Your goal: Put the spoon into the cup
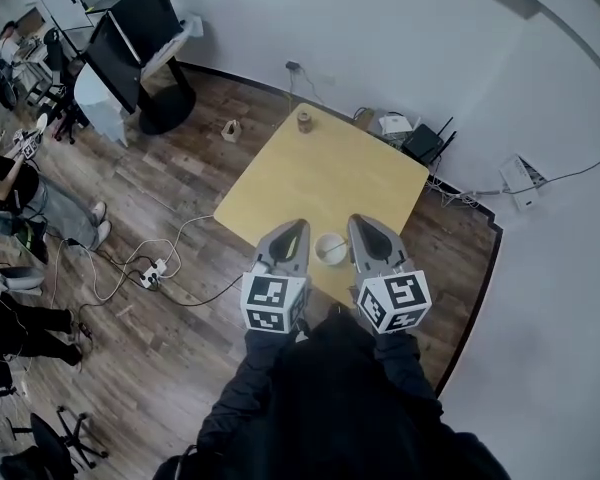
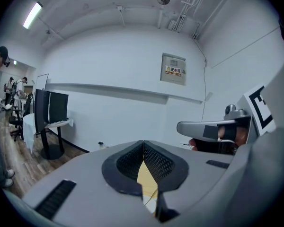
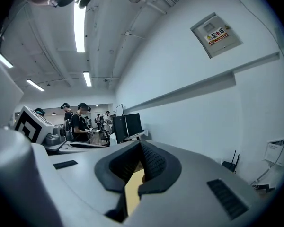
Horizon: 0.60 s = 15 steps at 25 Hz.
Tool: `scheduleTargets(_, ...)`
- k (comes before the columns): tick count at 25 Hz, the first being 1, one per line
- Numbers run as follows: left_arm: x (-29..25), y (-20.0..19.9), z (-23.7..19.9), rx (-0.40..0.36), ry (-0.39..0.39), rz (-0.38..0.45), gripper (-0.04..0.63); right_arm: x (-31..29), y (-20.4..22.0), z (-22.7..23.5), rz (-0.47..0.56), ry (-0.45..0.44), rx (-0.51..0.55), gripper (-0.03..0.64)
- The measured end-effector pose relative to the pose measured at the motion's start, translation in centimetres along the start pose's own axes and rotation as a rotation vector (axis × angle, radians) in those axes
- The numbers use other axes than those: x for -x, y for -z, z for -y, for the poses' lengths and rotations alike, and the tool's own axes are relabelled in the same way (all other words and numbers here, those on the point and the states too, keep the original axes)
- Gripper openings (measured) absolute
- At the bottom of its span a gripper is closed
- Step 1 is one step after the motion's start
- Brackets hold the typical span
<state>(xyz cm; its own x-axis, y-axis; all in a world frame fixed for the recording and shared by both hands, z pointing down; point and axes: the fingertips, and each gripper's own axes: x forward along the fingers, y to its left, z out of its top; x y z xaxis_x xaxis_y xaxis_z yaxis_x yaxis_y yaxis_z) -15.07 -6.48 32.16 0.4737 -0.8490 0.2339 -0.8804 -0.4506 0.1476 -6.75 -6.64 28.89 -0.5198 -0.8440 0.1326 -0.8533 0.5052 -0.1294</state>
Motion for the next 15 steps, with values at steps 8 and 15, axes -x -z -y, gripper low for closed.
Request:
scheduleTargets(8,0.4,-0.8,-0.7,-0.011,0.004,0.026,0.035,-0.8,-0.8,-1.3,0.023,-0.009,0.029,0.021)
scheduleTargets(15,0.0,-1.3,-1.1,-0.015,0.02,0.037,0.035,-1.2,-1.0,-1.4,0.028,0.004,0.032,0.021)
